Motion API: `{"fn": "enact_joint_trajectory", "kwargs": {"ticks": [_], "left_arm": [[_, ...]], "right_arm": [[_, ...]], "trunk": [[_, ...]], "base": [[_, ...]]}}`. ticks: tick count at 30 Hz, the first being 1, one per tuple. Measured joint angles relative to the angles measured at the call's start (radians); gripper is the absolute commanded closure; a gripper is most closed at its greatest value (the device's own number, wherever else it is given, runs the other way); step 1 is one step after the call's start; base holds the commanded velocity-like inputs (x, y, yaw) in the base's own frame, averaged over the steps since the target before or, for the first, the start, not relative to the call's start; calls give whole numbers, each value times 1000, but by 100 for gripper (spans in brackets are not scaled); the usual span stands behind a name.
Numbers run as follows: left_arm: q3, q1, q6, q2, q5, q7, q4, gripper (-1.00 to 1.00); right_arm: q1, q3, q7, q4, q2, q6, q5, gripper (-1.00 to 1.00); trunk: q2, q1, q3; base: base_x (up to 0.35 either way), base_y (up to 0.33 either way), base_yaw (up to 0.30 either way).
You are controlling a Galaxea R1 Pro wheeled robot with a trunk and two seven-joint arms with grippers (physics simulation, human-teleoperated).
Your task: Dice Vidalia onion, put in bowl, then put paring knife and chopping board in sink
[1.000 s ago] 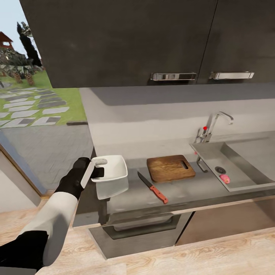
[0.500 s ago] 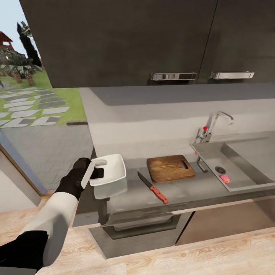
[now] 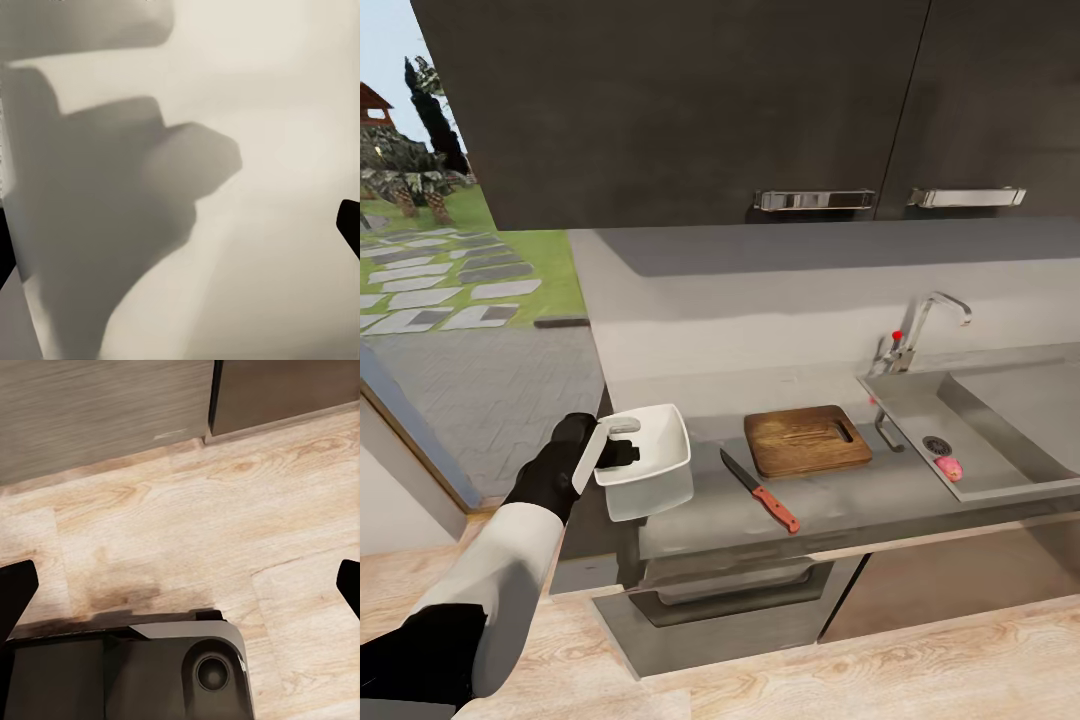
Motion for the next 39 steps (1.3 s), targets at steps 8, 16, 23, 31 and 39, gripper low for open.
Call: {"fn": "enact_joint_trajectory", "kwargs": {"ticks": [8,16,23,31,39], "left_arm": [[1,0,1,0,0,0,-3,-100],[2,0,1,0,0,0,-5,-100],[5,0,3,2,0,0,-9,-100],[5,0,4,2,0,0,-11,-100],[7,0,4,2,0,1,-45,-100]], "right_arm": [[0,1,0,0,0,-1,0,-100],[0,1,0,0,1,-2,0,-100],[0,1,0,0,2,-2,0,-100],[0,1,0,0,2,-2,0,-100],[0,1,0,0,2,-2,0,-100]], "trunk": [[0,0,7],[0,0,20],[0,0,31],[0,0,44],[0,0,57]], "base": [[0,0,0],[0,0,0],[-1,1,0],[-166,87,0],[-294,136,0]]}}
